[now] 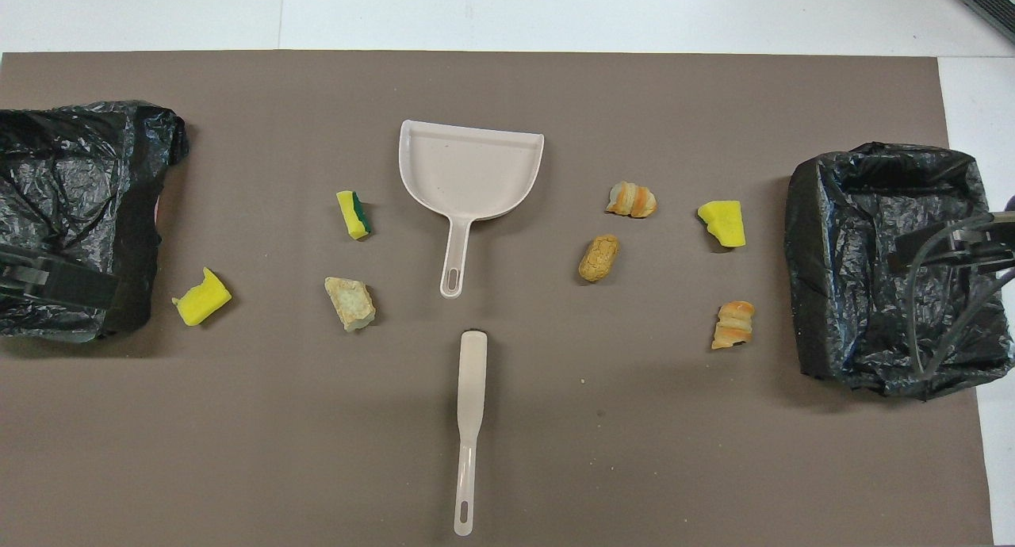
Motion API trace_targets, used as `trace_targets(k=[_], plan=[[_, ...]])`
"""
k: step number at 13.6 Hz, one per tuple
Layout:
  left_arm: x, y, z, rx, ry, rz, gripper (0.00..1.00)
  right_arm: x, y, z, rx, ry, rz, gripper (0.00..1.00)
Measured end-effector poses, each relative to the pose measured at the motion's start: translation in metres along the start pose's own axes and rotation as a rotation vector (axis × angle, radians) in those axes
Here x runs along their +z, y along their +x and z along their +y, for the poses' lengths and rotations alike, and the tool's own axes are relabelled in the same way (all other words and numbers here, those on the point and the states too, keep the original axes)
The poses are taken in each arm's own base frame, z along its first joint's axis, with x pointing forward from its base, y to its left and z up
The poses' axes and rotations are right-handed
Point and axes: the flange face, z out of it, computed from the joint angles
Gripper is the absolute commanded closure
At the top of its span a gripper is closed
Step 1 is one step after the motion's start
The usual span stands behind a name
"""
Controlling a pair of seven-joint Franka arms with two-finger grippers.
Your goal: Sweep and dump trash in bin
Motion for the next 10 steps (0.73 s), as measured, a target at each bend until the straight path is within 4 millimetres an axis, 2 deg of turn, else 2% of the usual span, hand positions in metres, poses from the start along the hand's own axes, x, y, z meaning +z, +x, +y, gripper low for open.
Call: trace_targets(k=[4, 10], plan=[[0.008, -0.006, 0.018, 0.029, 0.000, 0.000, 0.00, 0.000, 0.000, 0.000, 0.000, 0.000, 0.000, 0.00], [0.032, -0.007, 0.055, 0.060, 0.002, 0.005, 0.00, 0.000, 0.000, 0.000, 0.000, 0.000, 0.000, 0.00]])
